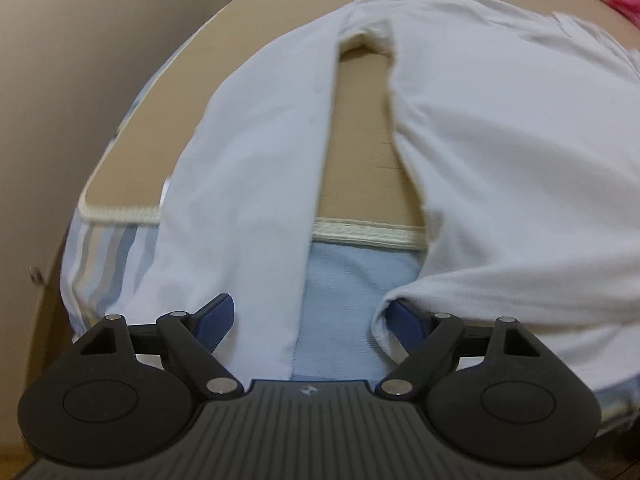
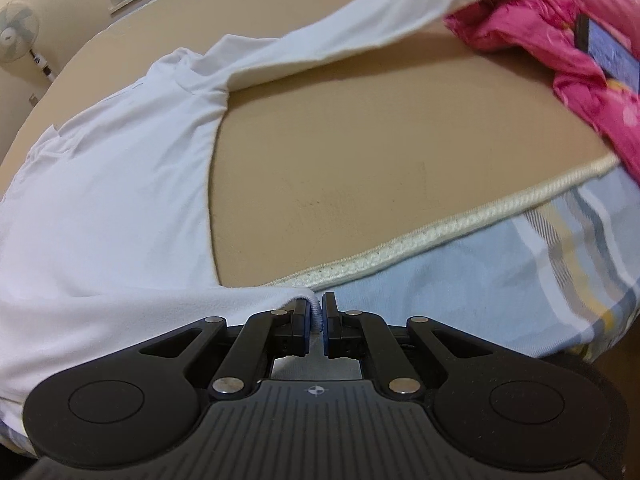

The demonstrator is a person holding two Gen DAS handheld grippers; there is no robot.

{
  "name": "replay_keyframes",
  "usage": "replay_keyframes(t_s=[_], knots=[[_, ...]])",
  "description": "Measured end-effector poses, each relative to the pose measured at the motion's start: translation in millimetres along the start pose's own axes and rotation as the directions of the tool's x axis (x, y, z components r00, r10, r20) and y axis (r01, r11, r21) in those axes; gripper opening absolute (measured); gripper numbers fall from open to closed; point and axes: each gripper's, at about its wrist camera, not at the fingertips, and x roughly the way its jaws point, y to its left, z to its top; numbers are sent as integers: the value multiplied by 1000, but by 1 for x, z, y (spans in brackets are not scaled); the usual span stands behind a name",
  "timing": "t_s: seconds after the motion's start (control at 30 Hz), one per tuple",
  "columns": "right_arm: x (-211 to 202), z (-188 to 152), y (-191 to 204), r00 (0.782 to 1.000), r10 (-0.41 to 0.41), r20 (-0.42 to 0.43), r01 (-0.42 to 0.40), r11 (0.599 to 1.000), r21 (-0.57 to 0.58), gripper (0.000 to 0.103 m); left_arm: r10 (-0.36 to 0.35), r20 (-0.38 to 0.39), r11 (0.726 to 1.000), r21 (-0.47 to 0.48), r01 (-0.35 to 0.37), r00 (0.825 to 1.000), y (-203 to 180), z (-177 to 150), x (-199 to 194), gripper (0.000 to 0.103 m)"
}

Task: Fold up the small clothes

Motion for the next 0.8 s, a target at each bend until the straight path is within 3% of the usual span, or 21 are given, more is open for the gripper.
replay_keyframes(t_s=[0.07, 0.13, 0.17, 0.2, 0.23, 0.27, 0.3, 0.43, 0.53, 0.67, 0.8], knots=[[3, -3, -3, 1000, 5, -10, -5, 1000, 7, 6, -40, 3, 997, 69, 39, 999, -17, -6, -7, 87], [7, -8, -5, 1000, 7, -11, -7, 1000, 13, 18, -58, 20, 991, 122, 55, 998, -27, -10, -11, 80], [10, -11, -6, 1000, 12, -23, -11, 1000, 12, 21, -56, 31, 988, 145, 51, 998, -32, -13, -14, 56], [13, -15, -6, 999, 20, -40, -20, 1000, 9, 22, -40, 38, 986, 162, 33, 998, -36, -13, -14, 10], [18, -20, -5, 998, 35, -61, -36, 999, -2, 21, -30, 31, 985, 170, 25, 999, -41, -13, -15, 5], [19, -23, -3, 997, 39, -70, -41, 999, -30, 17, -42, 29, 986, 164, 37, 999, -43, -12, -20, 5], [16, -25, 2, 997, 41, -72, -46, 997, -68, 5, -34, 52, 986, 167, 25, 998, -45, -12, -28, 5], [-27, -27, 17, 998, 50, -31, -54, 981, -184, 4, -19, 134, 982, 187, -7, 991, -33, -11, -71, 5], [-74, -28, 18, 993, 116, 6, -110, 958, -263, 4, 10, 161, 980, 193, -41, 987, -16, -17, -94, 5], [-80, -43, 25, 997, 78, 1, -72, 929, -363, 4, 40, 92, 972, 227, -60, 995, -17, -31, -77, 5], [-32, -63, 21, 987, -2, -158, -56, 933, -357, 4, 66, -43, 954, 295, -50, 997, -35, -44, -54, 9]])
